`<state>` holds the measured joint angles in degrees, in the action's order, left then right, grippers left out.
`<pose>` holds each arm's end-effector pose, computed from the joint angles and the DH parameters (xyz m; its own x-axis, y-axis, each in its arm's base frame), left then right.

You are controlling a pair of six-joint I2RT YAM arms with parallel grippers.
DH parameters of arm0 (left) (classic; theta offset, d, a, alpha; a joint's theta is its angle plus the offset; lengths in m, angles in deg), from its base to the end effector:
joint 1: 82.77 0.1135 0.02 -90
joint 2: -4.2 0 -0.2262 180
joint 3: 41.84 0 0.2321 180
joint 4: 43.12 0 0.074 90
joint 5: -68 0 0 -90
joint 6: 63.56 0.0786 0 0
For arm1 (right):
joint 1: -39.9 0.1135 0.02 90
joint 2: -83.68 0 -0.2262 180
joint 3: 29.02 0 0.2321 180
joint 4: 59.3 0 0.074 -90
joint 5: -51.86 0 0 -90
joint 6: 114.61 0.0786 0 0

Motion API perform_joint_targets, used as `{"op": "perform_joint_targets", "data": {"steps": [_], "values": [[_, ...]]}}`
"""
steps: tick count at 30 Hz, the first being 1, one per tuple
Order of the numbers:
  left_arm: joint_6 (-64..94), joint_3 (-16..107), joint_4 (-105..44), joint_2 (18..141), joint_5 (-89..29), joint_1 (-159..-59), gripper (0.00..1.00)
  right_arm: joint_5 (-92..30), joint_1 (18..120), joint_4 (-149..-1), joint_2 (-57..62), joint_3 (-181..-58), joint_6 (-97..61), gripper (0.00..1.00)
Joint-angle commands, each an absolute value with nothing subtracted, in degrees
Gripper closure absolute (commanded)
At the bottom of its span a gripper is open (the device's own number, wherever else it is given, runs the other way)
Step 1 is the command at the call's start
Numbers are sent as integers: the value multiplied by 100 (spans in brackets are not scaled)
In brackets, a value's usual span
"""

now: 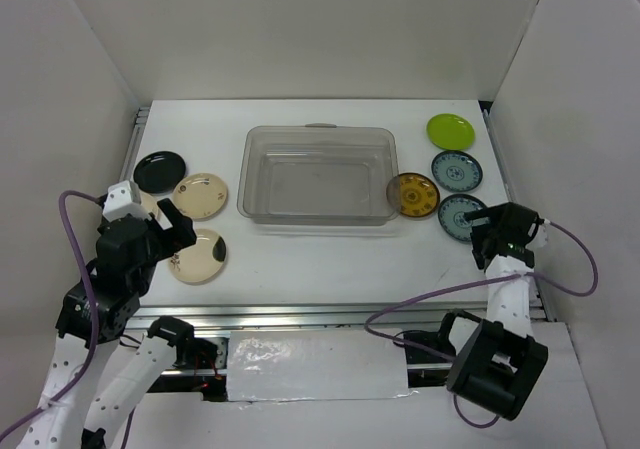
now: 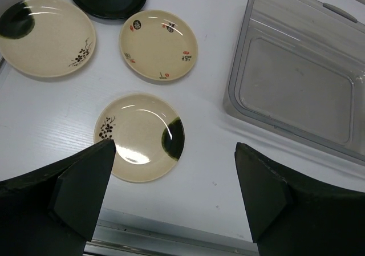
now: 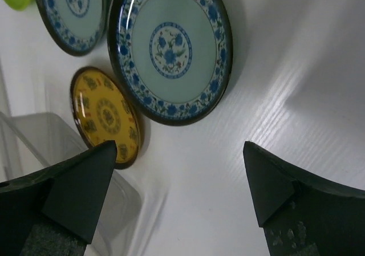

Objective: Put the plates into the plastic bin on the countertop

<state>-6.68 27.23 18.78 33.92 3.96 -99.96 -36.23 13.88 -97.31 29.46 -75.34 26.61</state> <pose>0.1407 -0.0075 0.3173 -0.2410 -0.4397 -0.8652 -0.3011 0.8814 -0.3640 0.2023 -0.0958 0.1555 -0.0787 0.9054 -0.4171 0.7647 0.3233 0.5574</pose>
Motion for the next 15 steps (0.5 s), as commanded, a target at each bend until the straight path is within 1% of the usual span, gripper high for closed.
{"op": "perform_joint_targets", "data": {"steps": [1, 6, 9, 15], "values": [[-538, 2729, 1572, 3321, 270, -10026, 1, -3182, 784, -8775, 2770, -7275, 2874, 0], [-494, 2720, 1546, 3268, 218, -10026, 1, -2551, 228, -8088, 2006, -7055, 2795, 0], [-494, 2720, 1528, 3224, 182, -10044, 1, -2391, 175, -7868, 1566, -7116, 2803, 0], [-468, 2711, 1519, 3224, 156, -10044, 1, -2321, 166, -7850, 705, -7529, 2672, 5]]}}
